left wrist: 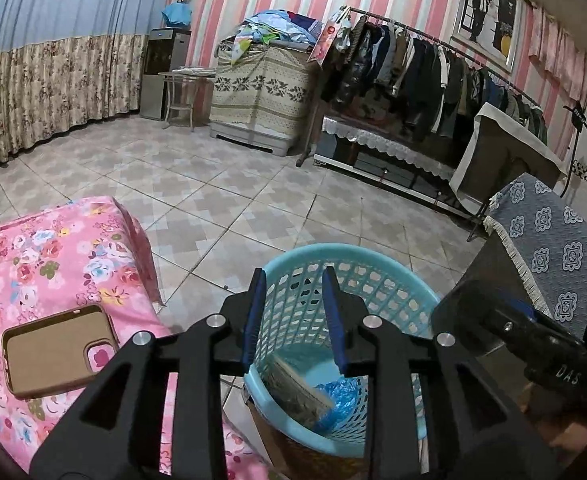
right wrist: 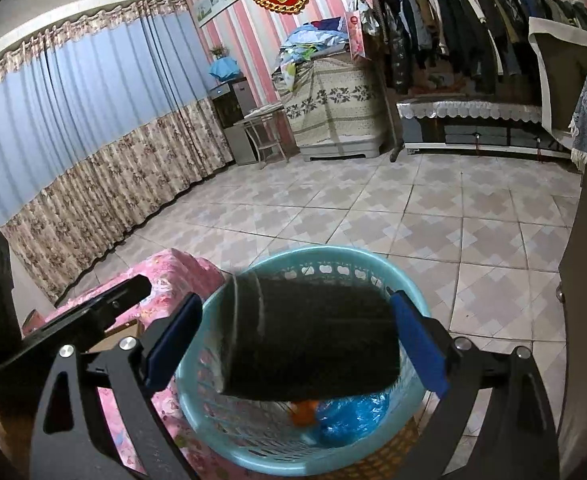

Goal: Collect trash
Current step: 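Move both open tools back toward the mat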

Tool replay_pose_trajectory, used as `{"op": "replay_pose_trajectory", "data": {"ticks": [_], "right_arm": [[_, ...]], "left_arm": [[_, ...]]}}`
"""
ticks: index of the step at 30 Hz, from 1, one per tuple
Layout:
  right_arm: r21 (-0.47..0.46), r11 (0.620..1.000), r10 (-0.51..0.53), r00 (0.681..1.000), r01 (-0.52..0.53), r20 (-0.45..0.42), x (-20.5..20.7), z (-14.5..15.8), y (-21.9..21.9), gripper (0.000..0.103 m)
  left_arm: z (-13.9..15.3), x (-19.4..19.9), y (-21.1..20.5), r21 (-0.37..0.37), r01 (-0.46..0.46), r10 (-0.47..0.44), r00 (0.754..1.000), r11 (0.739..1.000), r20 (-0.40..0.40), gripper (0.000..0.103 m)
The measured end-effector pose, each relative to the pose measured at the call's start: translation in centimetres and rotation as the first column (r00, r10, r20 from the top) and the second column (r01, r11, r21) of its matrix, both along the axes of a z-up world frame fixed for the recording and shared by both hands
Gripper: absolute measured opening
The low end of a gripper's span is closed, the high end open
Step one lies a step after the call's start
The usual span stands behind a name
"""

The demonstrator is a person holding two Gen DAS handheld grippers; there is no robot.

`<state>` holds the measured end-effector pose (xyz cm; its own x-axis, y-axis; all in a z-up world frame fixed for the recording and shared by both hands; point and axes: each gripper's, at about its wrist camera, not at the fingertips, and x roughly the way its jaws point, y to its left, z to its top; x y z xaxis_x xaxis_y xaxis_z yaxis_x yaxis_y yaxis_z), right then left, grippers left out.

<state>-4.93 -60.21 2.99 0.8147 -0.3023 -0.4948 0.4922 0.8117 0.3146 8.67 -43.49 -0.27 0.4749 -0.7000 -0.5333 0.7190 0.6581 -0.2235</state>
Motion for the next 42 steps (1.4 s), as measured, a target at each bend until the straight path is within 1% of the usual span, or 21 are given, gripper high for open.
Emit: {"op": "replay_pose_trajectory", "data": {"ticks": [12, 15, 18, 20, 21, 23, 24, 26, 27, 29, 30, 31, 33, 34, 35, 36, 37, 39, 40, 41, 42], "right_arm": [[-0.043, 0.999, 0.027, 1.0, -0.027, -0.001, 0.6, 1.0, 1.1, 0.092], [-0.076, 0.997, 0.024, 1.0, -0.025, -0.016, 0.9, 1.7, 1.7, 0.092], [-0.137, 0.99, 0.017, 0.999, -0.024, -0.048, 1.4, 2.6, 3.2, 0.092], [-0.177, 0.984, 0.019, 0.997, -0.031, -0.069, 2.2, 3.3, 4.8, 0.092], [-0.182, 0.983, 0.02, 0.997, -0.033, -0.073, 2.4, 3.5, 5.2, 0.092], [-0.196, 0.98, 0.024, 0.998, -0.037, -0.065, 3.5, 4.6, 7.6, 0.093], [-0.202, 0.978, 0.043, 0.998, -0.053, -0.054, 4.1, 5.3, 9.2, 0.093], [-0.208, 0.971, 0.111, 0.993, -0.116, -0.035, 5.2, 6.2, 12.3, 0.093], [-0.212, 0.965, 0.15, 0.988, -0.152, -0.025, 5.9, 6.6, 14.3, 0.094], [-0.212, 0.949, 0.238, 0.971, -0.233, -0.006, 7.6, 6.8, 19.0, 0.097], [-0.204, 0.937, 0.289, 0.957, -0.285, -0.01, 8.5, 6.6, 21.1, 0.097], [-0.187, 0.908, 0.379, 0.925, -0.376, -0.023, 9.9, 5.8, 24.4, 0.097], [-0.173, 0.854, 0.486, 0.871, -0.49, -0.069, 11.9, 4.2, 29.3, 0.097], [-0.173, 0.824, 0.53, 0.842, -0.539, -0.101, 12.7, 3.3, 31.4, 0.097], [-0.175, 0.793, 0.567, 0.812, -0.583, -0.139, 13.6, 2.5, 33.4, 0.097], [-0.186, 0.762, 0.59, 0.783, -0.62, -0.196, 14.6, 1.5, 35.9, 0.097], [-0.197, 0.748, 0.595, 0.771, -0.634, -0.225, 15.0, 0.9, 37.3, 0.097], [-0.208, 0.717, 0.61, 0.743, -0.665, -0.275, 15.9, -0.2, 40.0, 0.097], [-0.203, 0.709, 0.613, 0.732, -0.676, -0.296, 16.5, -0.8, 41.0, 0.097], [-0.193, 0.706, 0.614, 0.724, -0.682, -0.313, 17.0, -1.3, 41.6, 0.097], [-0.182, 0.703, 0.614, 0.716, -0.687, -0.333, 17.7, -1.9, 42.0, 0.097]], "left_arm": [[1.1, 0.4, 2.7, -0.01, -0.035, 0.036, 0.999, 0.999, 0.011, 0.028], [2.1, 0.7, 5.2, -0.01, -0.081, 0.081, 0.996, 0.997, 0.039, 0.028], [3.3, 1.2, 9.2, 0.0, -0.131, 0.131, 0.989, 0.991, 0.064, 0.028], [4.3, 1.6, 13.1, 0.017, -0.179, 0.176, 0.98, 0.984, 0.092, 0.035], [4.9, 1.7, 15.9, 0.019, -0.218, 0.215, 0.97, 0.976, 0.11, 0.037], [6.2, 1.6, 21.4, 0.008, -0.301, 0.296, 0.942, 0.954, 0.156, 0.054], [6.5, 1.5, 23.2, 0.008, -0.333, 0.326, 0.929, 0.943, 0.173, 0.059], [7.5, 1.6, 30.1, 0.005, -0.452, 0.44, 0.872, 0.892, 0.215, 0.076], [7.6, 1.6, 32.4, 0.005, -0.488, 0.475, 0.852, 0.873, 0.222, 0.078], [7.4, 1.3, 39.3, -0.001, -0.606, 0.589, 0.771, 0.795, 0.242, 0.081], [7.3, 1.2, 41.0, -0.004, -0.632, 0.614, 0.751, 0.775, 0.24, 0.081], [6.6, 1.1, 43.8, -0.008, -0.666, 0.65, 0.726, 0.746, 0.226, 0.082], [5.0, 1.5, 48.1, 0.021, -0.706, 0.695, 0.701, 0.707, 0.163, 0.082], [4.5, 2.0, 49.2, 0.044, -0.712, 0.702, 0.699, 0.701, 0.135, 0.083], [3.8, 2.7, 50.6, 0.082, -0.731, 0.722, 0.682, 0.678, 0.111, 0.083], [3.3, 3.0, 51.9, 0.101, -0.757, 0.75, 0.654, 0.646, 0.103, 0.083], [2.8, 3.6, 53.0, 0.117, -0.764, 0.761, 0.644, 0.635, 0.073, 0.084], [1.5, 4.6, 54.6, 0.124, -0.748, 0.754, 0.657, 0.652, -0.009, 0.085], [0.8, 5.1, 55.1, 0.132, -0.745, 0.754, 0.656, 0.654, -0.034, 0.085], [0.2, 5.7, 55.2, 0.156, -0.732, 0.746, 0.663, 0.663, -0.062, 0.086], [-0.4, 5.7, 54.5, 0.177, -0.709, 0.727, 0.683, 0.683, -0.07, 0.087]]}}
